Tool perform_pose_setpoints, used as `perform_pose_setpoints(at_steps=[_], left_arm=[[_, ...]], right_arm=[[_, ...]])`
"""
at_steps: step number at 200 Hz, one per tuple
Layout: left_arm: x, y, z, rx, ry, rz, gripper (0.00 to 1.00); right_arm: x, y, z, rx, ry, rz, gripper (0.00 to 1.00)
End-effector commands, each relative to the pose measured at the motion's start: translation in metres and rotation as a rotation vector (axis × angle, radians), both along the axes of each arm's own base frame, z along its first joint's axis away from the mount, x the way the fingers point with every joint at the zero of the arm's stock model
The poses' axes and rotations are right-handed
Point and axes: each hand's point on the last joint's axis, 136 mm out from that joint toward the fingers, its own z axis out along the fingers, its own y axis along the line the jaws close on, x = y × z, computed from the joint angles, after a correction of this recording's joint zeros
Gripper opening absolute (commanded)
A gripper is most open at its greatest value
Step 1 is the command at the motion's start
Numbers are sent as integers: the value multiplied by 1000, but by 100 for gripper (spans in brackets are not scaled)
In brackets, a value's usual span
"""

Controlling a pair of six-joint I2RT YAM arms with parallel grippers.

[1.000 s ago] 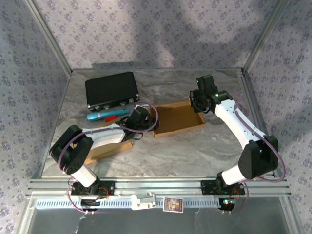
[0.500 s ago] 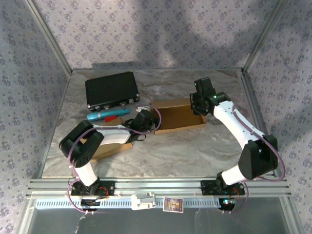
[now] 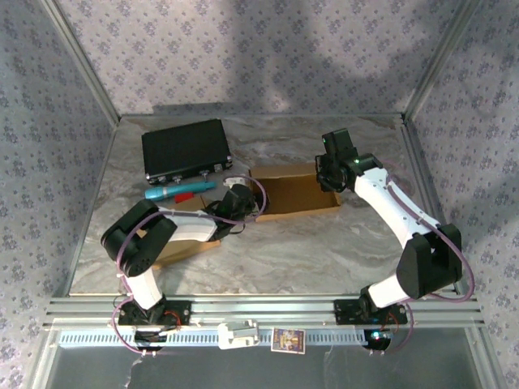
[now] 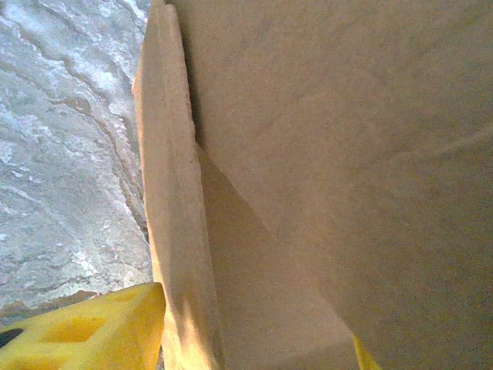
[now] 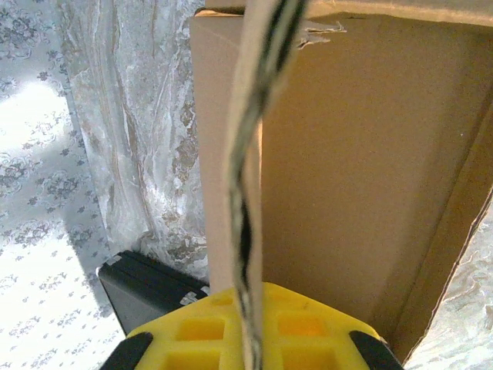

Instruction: Fold the paper box

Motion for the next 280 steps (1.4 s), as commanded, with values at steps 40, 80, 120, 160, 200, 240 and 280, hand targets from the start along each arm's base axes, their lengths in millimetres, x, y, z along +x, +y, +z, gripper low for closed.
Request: perform_pose_setpoints(at_steps=[40,80,120,160,200,240,280], left_arm=[[9,21,25,-193,34,67,62],[5,32,27,-186,71,78,62],[-14,58,55,-162,103,115,60],[-12,85,91,-203,204,206,58],[14,61,105,-286,365,197,58],[35,41,101,-300,499,209,59],[44,13,85,-293,565,111,55]], right_arm=[[-5,-26,-16,-102,57,-78,0],[-3,-25,-16,-96,60,-75,0],[-3,-25,-17,-89,65,-69,0],[-8,-27,-24,-82,80,-49,0],[-21,-26,-46,-70,125,-18,0],[-26,-25,-57,-69,143,-1,0],[-25,-26,-62,-86,152,15,0]])
